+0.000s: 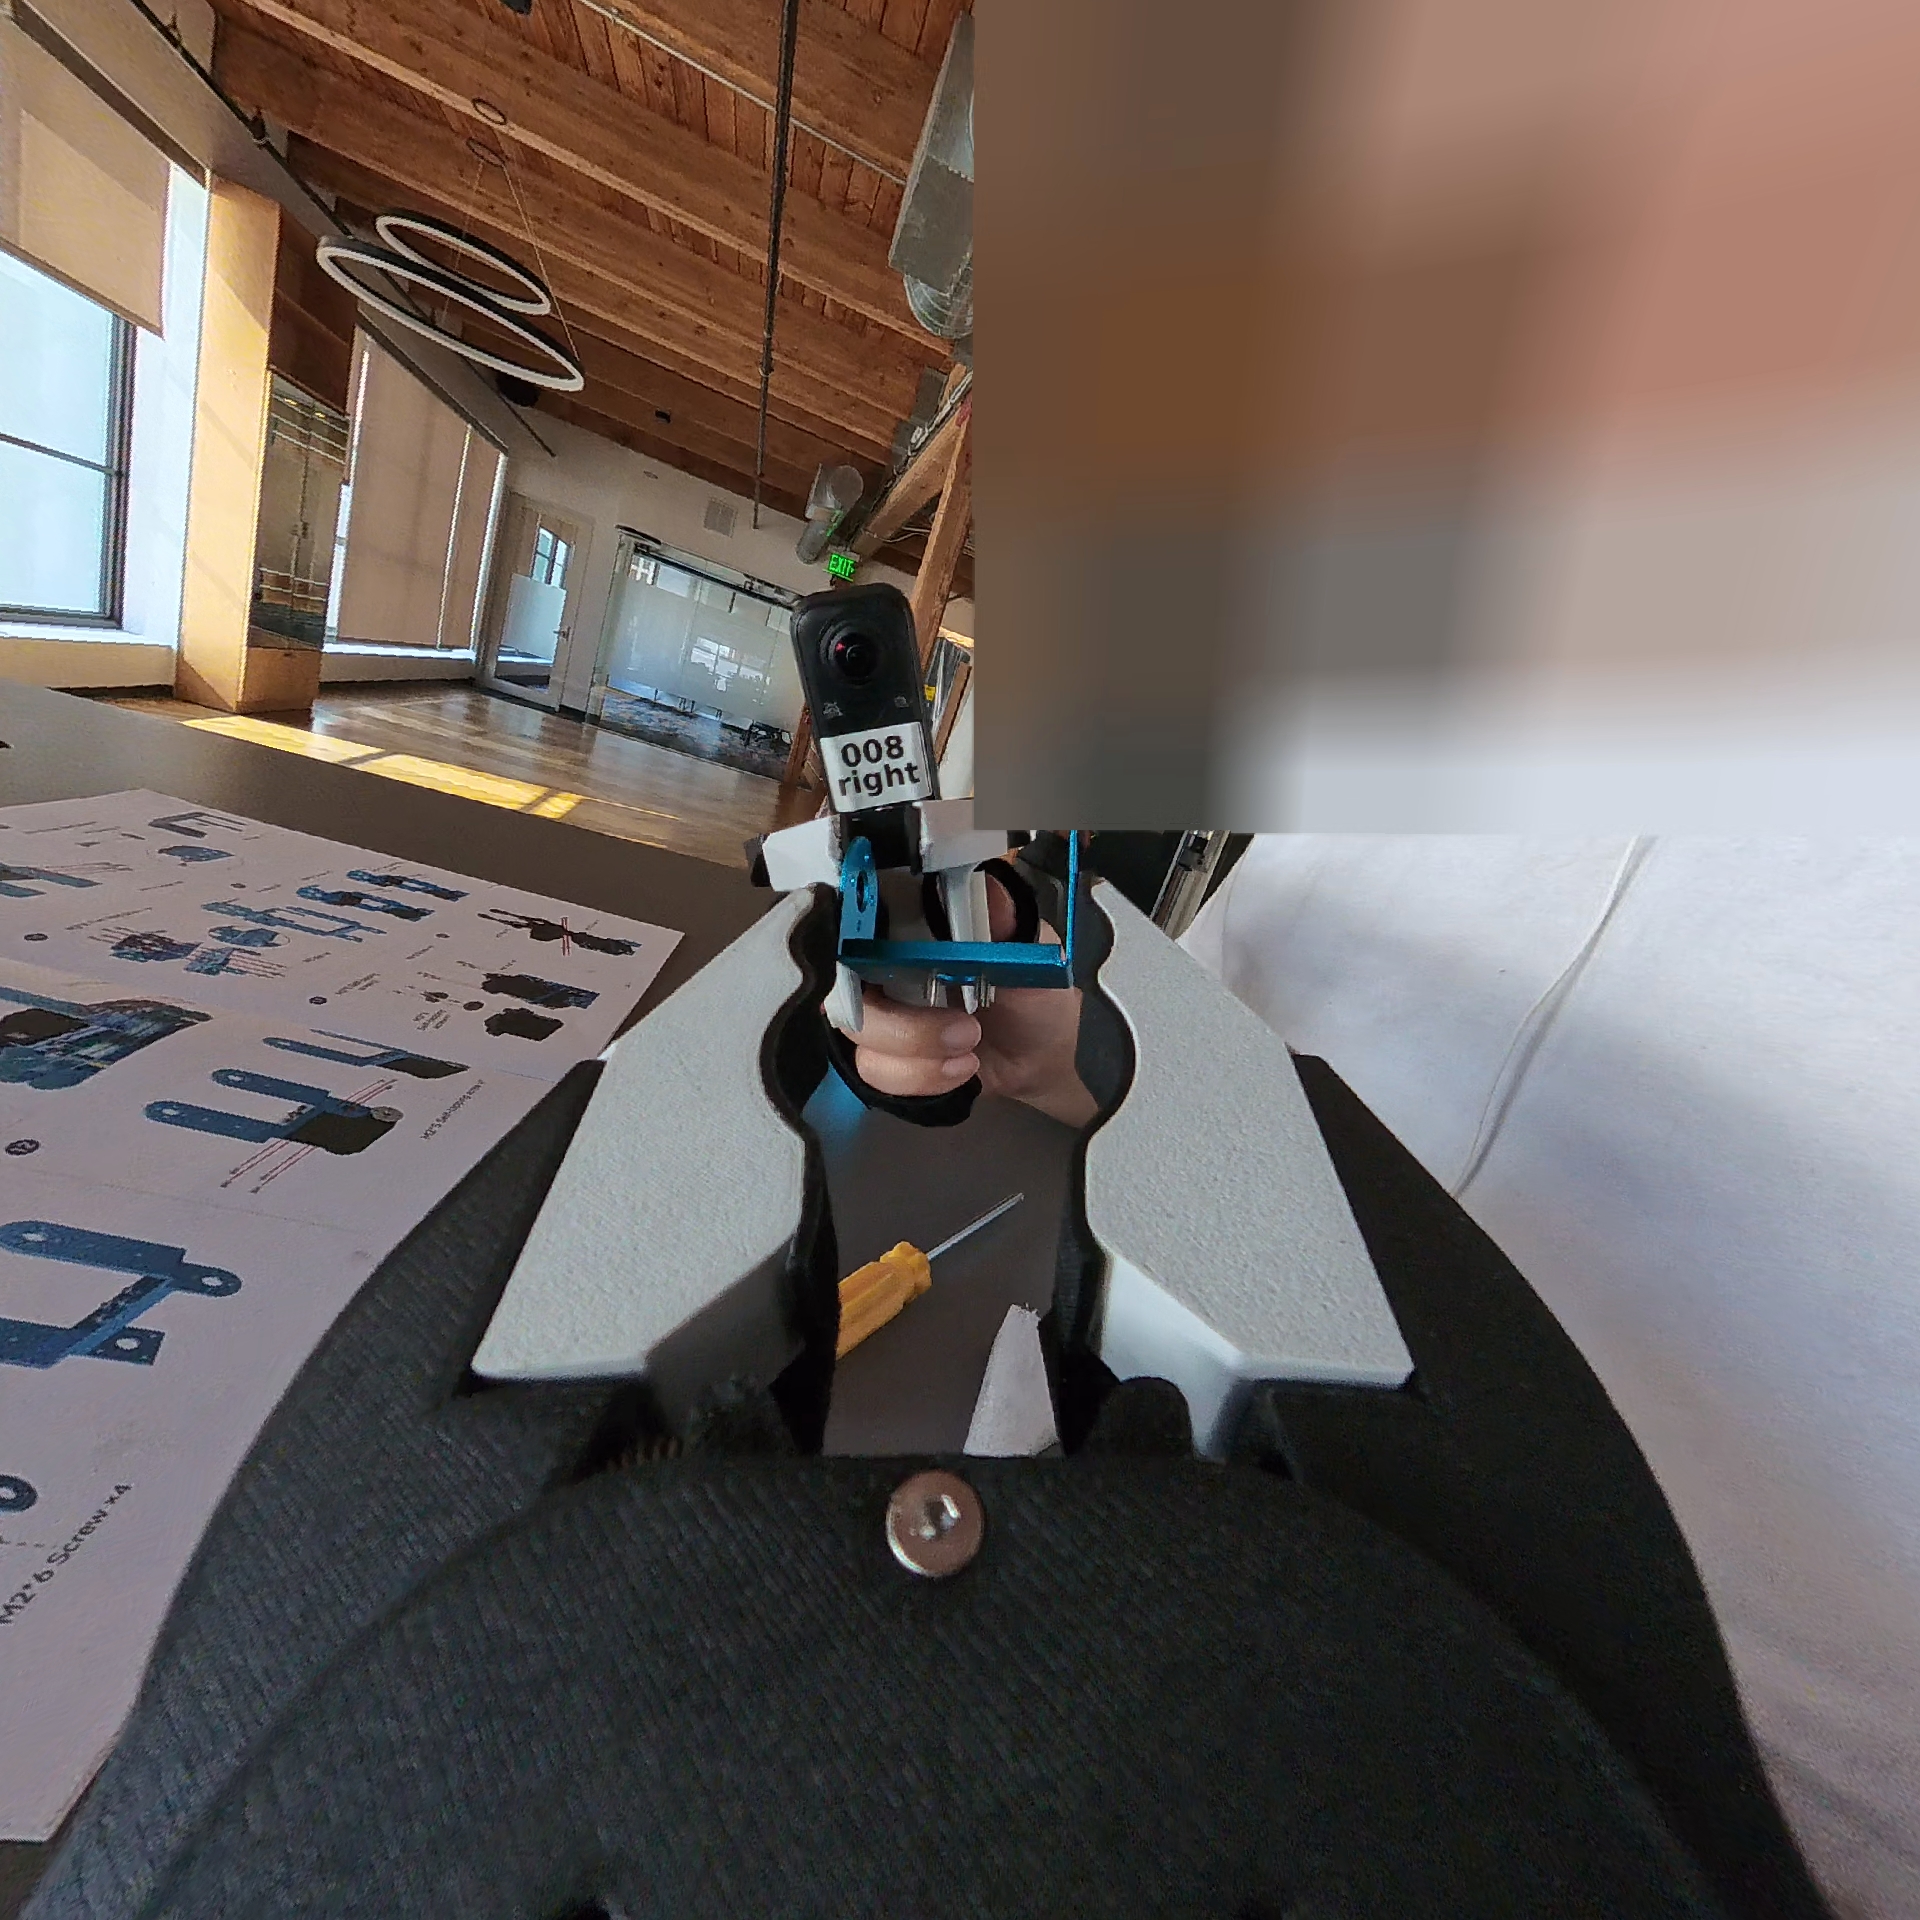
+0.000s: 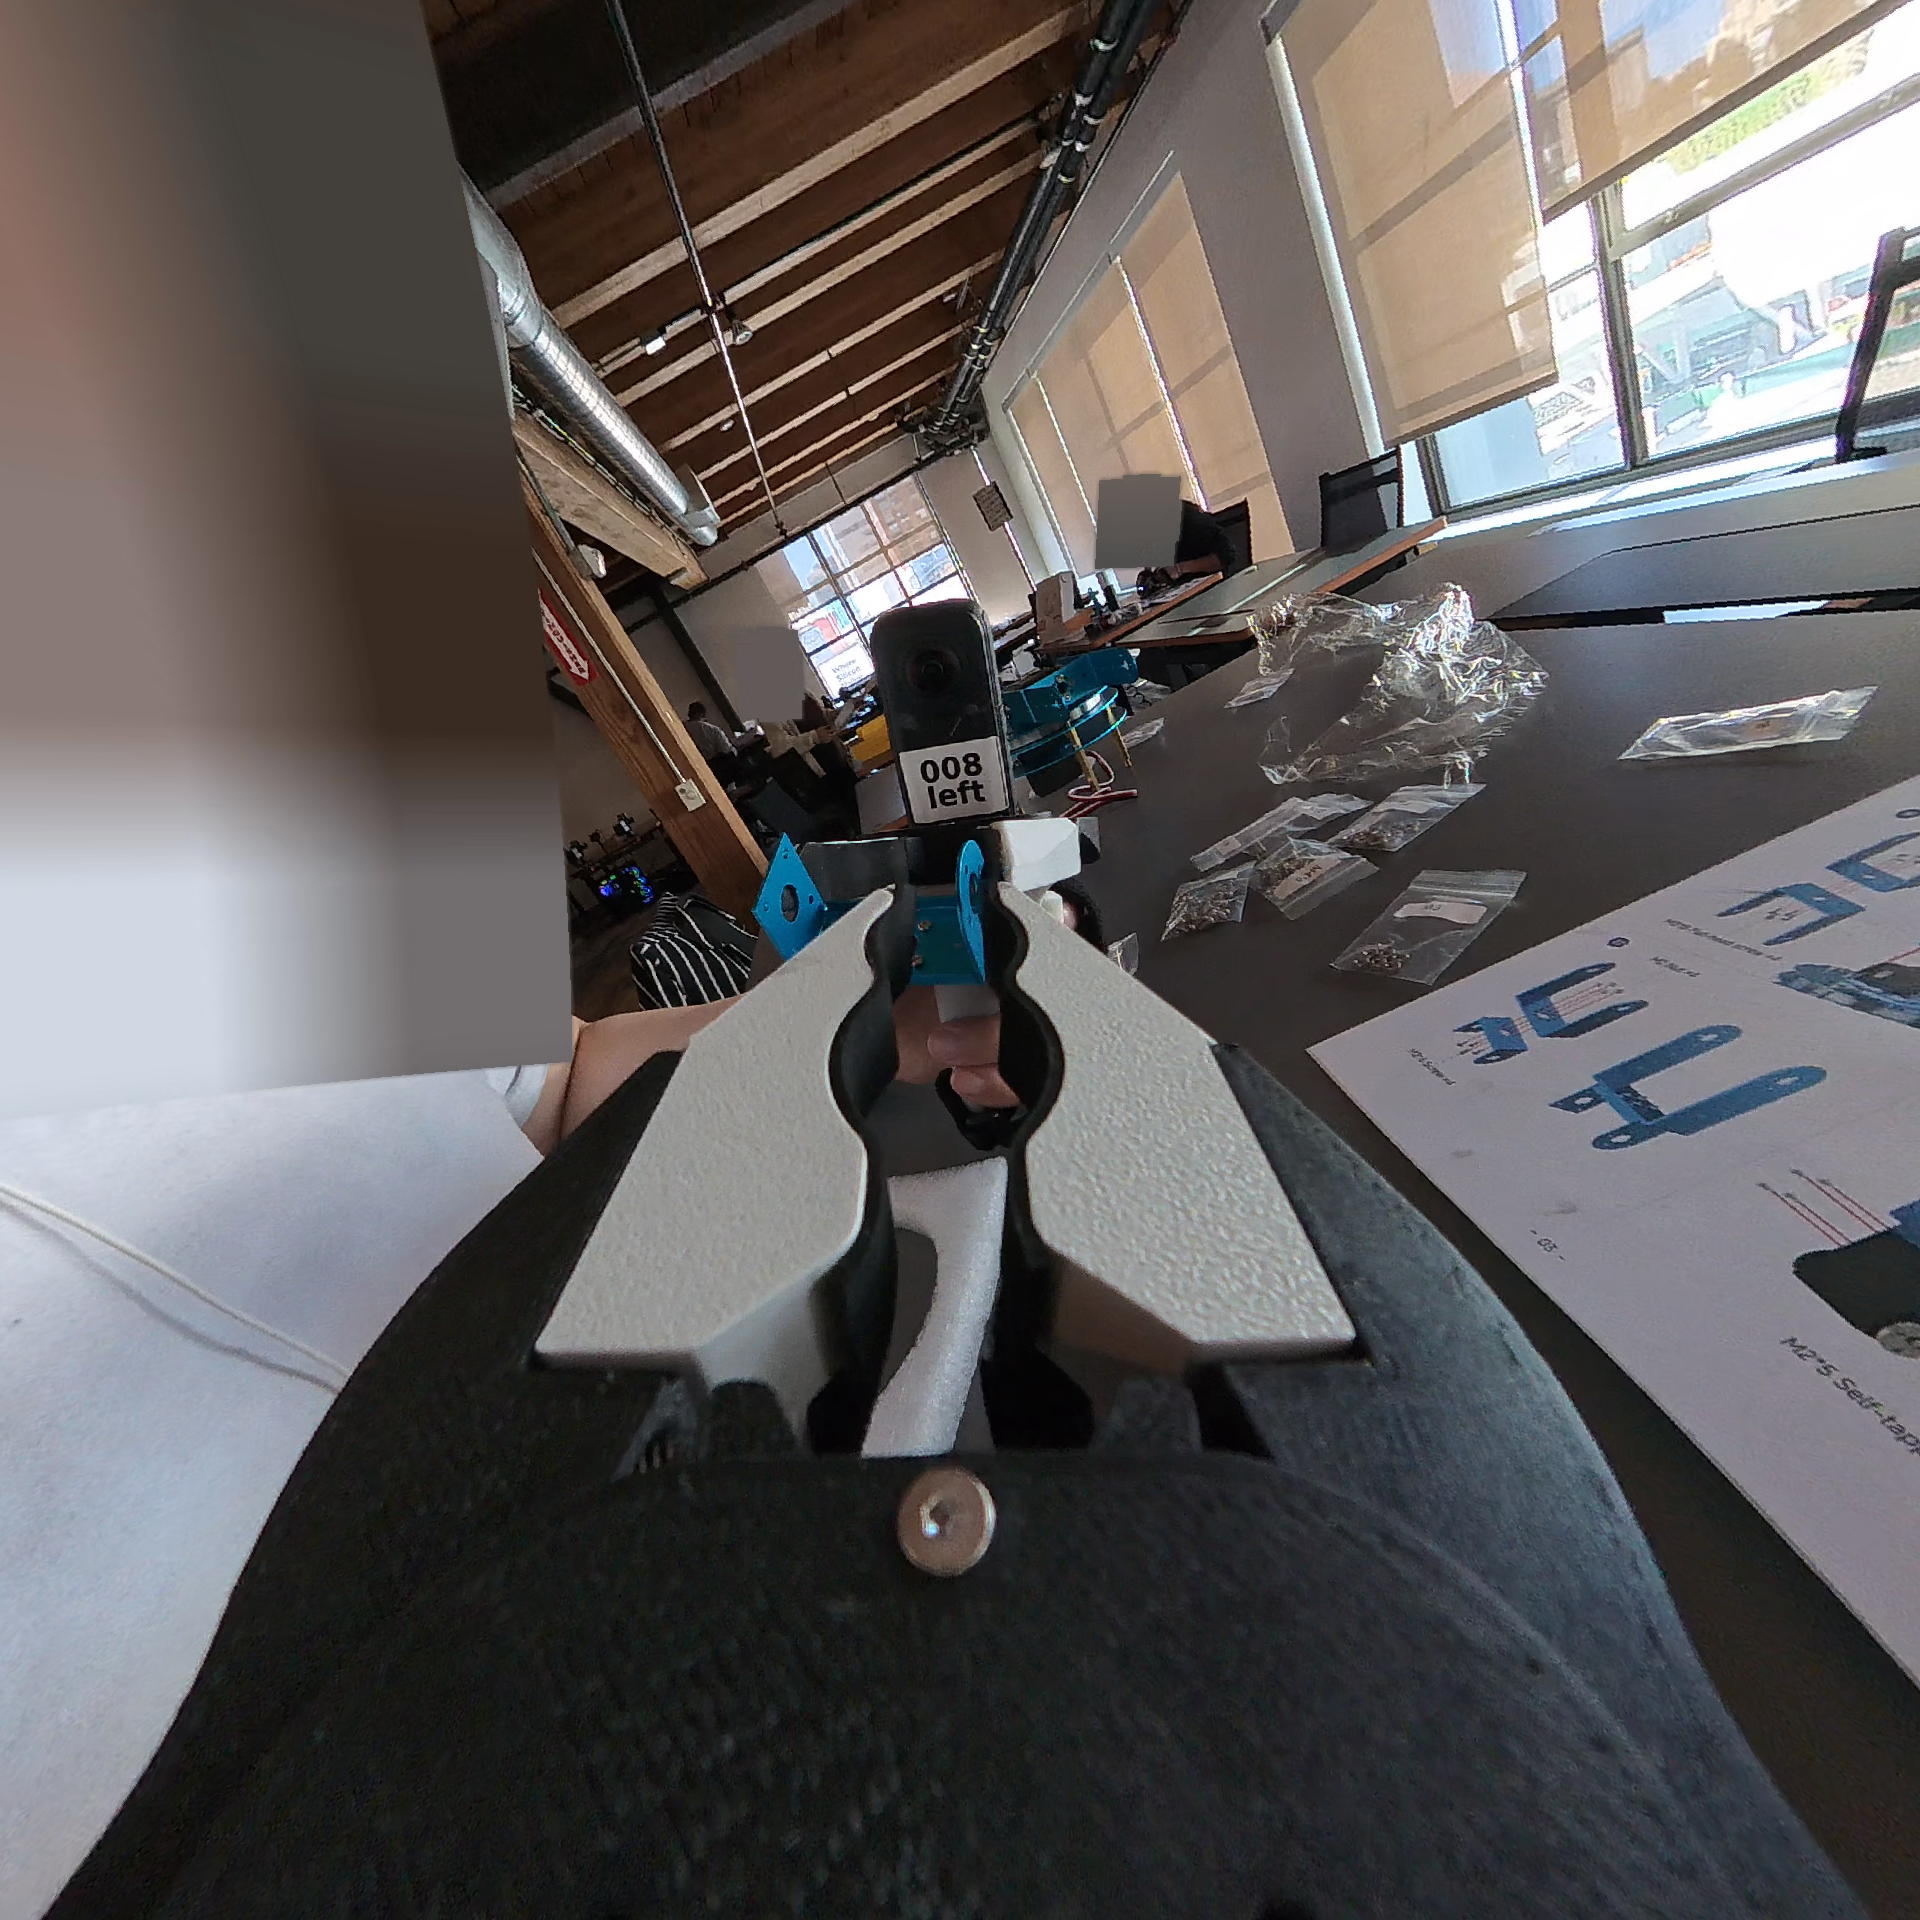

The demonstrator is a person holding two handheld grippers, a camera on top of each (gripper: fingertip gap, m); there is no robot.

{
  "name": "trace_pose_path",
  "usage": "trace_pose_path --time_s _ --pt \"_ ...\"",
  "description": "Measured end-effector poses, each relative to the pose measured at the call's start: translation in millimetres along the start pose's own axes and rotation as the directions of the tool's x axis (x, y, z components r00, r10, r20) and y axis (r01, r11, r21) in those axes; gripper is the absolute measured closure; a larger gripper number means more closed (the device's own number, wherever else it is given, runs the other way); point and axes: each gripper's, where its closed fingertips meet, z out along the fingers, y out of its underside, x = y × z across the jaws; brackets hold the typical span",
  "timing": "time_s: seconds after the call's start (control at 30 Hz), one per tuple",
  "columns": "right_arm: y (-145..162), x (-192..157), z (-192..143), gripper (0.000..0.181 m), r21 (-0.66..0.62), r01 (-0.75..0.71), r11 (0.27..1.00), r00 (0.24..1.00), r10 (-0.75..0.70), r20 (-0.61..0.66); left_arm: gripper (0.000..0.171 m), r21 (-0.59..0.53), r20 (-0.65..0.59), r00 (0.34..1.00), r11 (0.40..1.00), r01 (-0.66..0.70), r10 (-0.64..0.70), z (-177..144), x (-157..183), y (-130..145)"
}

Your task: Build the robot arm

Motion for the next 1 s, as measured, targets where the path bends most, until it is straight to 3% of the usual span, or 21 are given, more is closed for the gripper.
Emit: trace_pose_path --time_s 0.37,0.47,0.87,1.0 --pt "6.0 2.0 1.6 0.172 -0.039 0.035 0.999 0.999 -0.035 -0.021 0.127 -0.005 -0.002 1.0 1.0 0.003 -0.003 1.6 0.0 2.1" --pt "6.3 1.7 2.0 0.181 -0.042 0.056 0.998 0.998 -0.057 -0.028 0.127 -0.003 -0.002 1.0 1.0 0.001 -0.002 2.5 0.6 2.1" --pt "6.0 0.8 2.1 0.181 -0.055 0.157 0.986 0.985 -0.16 -0.059 0.127 -0.004 -0.003 1.0 1.0 -0.02 0.02 2.7 1.5 2.0" --pt "1.2 0.9 1.5 0.173 -0.027 0.18 0.983 0.98 -0.182 -0.081 0.127 -0.003 0.001 0.999 0.999 -0.033 0.033 3.5 1.8 2.5"
